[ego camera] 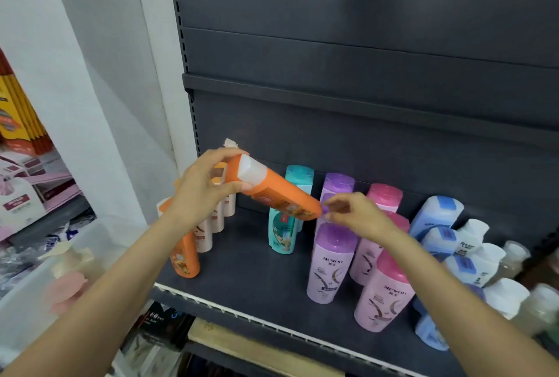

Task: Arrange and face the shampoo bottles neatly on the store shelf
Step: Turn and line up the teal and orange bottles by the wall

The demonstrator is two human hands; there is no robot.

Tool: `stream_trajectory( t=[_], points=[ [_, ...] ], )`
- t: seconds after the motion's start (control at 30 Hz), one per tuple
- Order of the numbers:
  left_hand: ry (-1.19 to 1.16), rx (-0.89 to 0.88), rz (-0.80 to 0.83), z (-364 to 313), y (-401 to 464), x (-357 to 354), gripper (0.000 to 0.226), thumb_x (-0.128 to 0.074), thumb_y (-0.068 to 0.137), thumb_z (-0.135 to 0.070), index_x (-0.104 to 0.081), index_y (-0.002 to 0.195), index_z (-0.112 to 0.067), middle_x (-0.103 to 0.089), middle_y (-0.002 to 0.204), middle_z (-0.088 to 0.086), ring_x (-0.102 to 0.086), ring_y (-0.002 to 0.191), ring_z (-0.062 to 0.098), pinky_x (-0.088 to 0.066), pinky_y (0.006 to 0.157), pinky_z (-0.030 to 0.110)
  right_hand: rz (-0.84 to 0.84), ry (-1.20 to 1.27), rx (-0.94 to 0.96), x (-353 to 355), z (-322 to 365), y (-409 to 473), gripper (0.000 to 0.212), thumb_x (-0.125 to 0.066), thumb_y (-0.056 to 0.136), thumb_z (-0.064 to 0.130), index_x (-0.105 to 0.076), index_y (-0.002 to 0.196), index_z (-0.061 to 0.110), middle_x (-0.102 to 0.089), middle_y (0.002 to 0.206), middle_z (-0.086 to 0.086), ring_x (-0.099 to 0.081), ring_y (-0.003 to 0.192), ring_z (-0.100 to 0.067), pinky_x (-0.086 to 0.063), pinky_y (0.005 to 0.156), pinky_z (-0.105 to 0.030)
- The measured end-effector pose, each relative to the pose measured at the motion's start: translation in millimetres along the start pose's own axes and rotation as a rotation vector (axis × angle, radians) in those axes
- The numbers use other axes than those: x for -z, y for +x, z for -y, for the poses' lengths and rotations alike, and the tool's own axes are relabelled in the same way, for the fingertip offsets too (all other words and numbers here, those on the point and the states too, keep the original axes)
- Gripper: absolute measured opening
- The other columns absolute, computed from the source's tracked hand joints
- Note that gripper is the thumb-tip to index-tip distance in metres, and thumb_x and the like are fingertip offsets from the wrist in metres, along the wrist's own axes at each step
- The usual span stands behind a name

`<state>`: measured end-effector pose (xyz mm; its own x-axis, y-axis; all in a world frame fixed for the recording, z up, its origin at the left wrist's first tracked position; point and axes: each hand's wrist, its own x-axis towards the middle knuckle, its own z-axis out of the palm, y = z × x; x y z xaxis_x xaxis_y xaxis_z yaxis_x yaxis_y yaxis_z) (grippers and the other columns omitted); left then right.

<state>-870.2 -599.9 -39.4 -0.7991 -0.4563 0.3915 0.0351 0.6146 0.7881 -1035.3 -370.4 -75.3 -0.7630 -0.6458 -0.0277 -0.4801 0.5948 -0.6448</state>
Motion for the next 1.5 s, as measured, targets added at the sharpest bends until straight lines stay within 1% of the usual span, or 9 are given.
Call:
stream_trajectory(
  t=[0.1, 0.2, 0.3, 0.47, 0.7, 1.03, 1.2, 1.3, 1.5],
  points=[
    [0.070, -0.075, 0.093, 6, 11, -5, 0.048, -0.076, 0.075, -0.011, -0.056, 0.113, -0.033, -0.053, 0.114, -0.002, -0.050, 0.104, 0.016, -0.042, 0.087, 0.018, 0.078, -0.180, -0.009, -14, 7, -12, 0.045, -0.075, 0.079, 0.024, -0.062, 0.122, 0.014, -0.064, 0.120, 0.000, -0.058, 0.113, -0.016, -0.039, 0.087, -0.017],
    [0.194, -0.171, 0.247, 15, 23, -15, 0.050, -0.075, 0.076, -0.013, -0.059, 0.122, -0.024, -0.056, 0.109, 0.001, -0.048, 0.099, 0.012, -0.033, 0.079, 0.003, 0.007, -0.354, -0.065, -28, 9, -17, 0.049, -0.073, 0.081, 0.025, -0.059, 0.127, 0.015, -0.060, 0.128, -0.002, -0.054, 0.118, -0.021, -0.038, 0.090, -0.022],
    [0.289, -0.223, 0.380, 24, 29, -30, 0.052, -0.072, 0.079, -0.012, -0.057, 0.128, -0.021, -0.055, 0.111, 0.004, -0.051, 0.104, 0.018, -0.032, 0.084, 0.014, -0.059, -0.392, -0.120, -37, 10, -20, 0.046, -0.071, 0.082, 0.020, -0.060, 0.126, 0.016, -0.060, 0.127, -0.007, -0.055, 0.116, -0.024, -0.040, 0.094, -0.028],
    [0.367, -0.174, 0.519, 38, 30, -55, 0.053, -0.069, 0.082, -0.015, -0.053, 0.133, -0.022, -0.051, 0.115, 0.009, -0.052, 0.108, 0.026, -0.044, 0.095, 0.036, -0.098, -0.407, -0.176, -42, 17, -25, 0.044, -0.069, 0.083, 0.013, -0.060, 0.126, 0.017, -0.061, 0.127, -0.007, -0.056, 0.114, -0.025, -0.043, 0.096, -0.031],
    [0.479, -0.173, 0.635, 44, 33, -78, 0.051, -0.065, 0.085, -0.017, -0.052, 0.134, -0.022, -0.048, 0.128, 0.012, -0.050, 0.115, 0.029, -0.043, 0.095, 0.035, -0.117, -0.393, -0.195, -43, 22, -25, 0.043, -0.069, 0.083, 0.013, -0.062, 0.124, 0.021, -0.061, 0.126, -0.007, -0.057, 0.113, -0.025, -0.045, 0.095, -0.033],
    [0.491, -0.108, 0.635, 50, 31, -84, 0.055, -0.066, 0.086, -0.021, -0.047, 0.137, -0.023, -0.045, 0.138, 0.009, -0.048, 0.123, 0.025, -0.044, 0.100, 0.035, -0.106, -0.392, -0.175, -42, 19, -24, 0.043, -0.068, 0.083, 0.014, -0.060, 0.125, 0.017, -0.060, 0.127, -0.007, -0.056, 0.114, -0.025, -0.045, 0.097, -0.034],
    [0.469, -0.080, 0.612, 51, 26, -84, 0.057, -0.066, 0.085, -0.024, -0.044, 0.138, -0.025, -0.047, 0.132, 0.007, -0.050, 0.117, 0.023, -0.045, 0.094, 0.031, -0.078, -0.405, -0.169, -42, 23, -18, 0.043, -0.064, 0.084, 0.012, -0.058, 0.127, 0.015, -0.058, 0.129, -0.008, -0.054, 0.118, -0.026, -0.044, 0.097, -0.032],
    [0.431, -0.049, 0.613, 51, 23, -83, 0.057, -0.065, 0.086, -0.023, -0.042, 0.139, -0.022, -0.046, 0.131, 0.009, -0.050, 0.117, 0.024, -0.046, 0.094, 0.033, -0.073, -0.364, -0.148, -46, 31, -14, 0.043, -0.065, 0.087, 0.022, -0.056, 0.129, 0.017, -0.056, 0.132, -0.006, -0.053, 0.119, -0.024, -0.044, 0.094, -0.032],
    [0.365, -0.054, 0.668, 54, 29, -73, 0.055, -0.063, 0.088, -0.033, -0.043, 0.137, -0.019, -0.050, 0.132, 0.008, -0.050, 0.119, 0.022, -0.043, 0.098, 0.033, -0.189, -0.305, -0.052, -52, 47, 12, 0.034, -0.058, 0.093, 0.023, -0.059, 0.126, 0.015, -0.059, 0.124, -0.009, -0.056, 0.113, -0.026, -0.046, 0.092, -0.035]
  ],
)
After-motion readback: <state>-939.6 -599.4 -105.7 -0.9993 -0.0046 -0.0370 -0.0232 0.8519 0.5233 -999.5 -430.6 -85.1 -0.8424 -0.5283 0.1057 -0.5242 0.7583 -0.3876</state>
